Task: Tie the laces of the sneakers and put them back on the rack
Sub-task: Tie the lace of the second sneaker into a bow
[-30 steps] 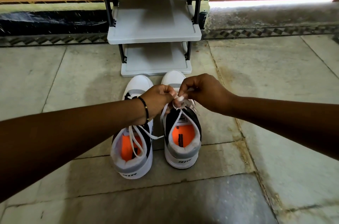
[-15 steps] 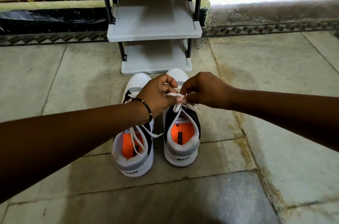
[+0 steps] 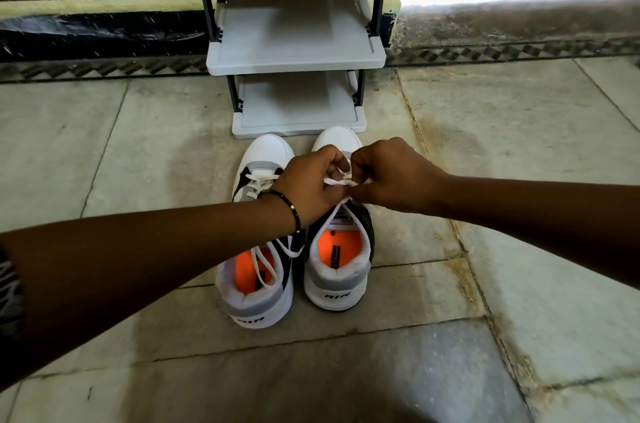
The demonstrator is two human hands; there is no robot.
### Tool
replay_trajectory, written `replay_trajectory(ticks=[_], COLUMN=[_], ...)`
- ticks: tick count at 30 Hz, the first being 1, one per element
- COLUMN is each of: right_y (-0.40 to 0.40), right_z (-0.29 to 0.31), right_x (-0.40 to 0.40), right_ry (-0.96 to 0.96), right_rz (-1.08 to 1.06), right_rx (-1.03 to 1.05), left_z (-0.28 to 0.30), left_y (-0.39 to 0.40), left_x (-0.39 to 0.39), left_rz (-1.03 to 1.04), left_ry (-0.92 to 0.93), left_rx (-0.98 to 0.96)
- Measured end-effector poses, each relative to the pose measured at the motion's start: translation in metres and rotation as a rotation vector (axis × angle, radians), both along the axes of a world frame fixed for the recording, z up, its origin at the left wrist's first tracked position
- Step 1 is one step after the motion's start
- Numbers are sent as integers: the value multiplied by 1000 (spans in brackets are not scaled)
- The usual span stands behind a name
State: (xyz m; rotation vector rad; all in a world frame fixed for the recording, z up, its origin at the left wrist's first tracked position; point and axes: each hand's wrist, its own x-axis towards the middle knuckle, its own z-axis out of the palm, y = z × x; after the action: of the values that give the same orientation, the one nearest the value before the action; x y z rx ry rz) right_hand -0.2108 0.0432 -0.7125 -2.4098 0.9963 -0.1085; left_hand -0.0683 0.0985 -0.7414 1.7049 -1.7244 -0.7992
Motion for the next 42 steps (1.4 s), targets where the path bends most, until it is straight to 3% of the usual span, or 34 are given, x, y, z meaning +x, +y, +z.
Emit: replay_trajectory(ticks=[20,29,37,42], right_y=[8,9,9,13], right_z=[0,-3,-1,4], right_x=[11,13,12,11], right_ry=[-27,-53,-90,-28], right_rz=[3,-110,-306,-234], right_rx=[-15,64,262,203], left_z=[-6,2,6,13], left_y=[-2,1,1,5], left_x=[-2,1,9,9], left_rz=[118,-2,25,88], left_ry=[-162,-98,44,325], left_rx=[85,79,171,293])
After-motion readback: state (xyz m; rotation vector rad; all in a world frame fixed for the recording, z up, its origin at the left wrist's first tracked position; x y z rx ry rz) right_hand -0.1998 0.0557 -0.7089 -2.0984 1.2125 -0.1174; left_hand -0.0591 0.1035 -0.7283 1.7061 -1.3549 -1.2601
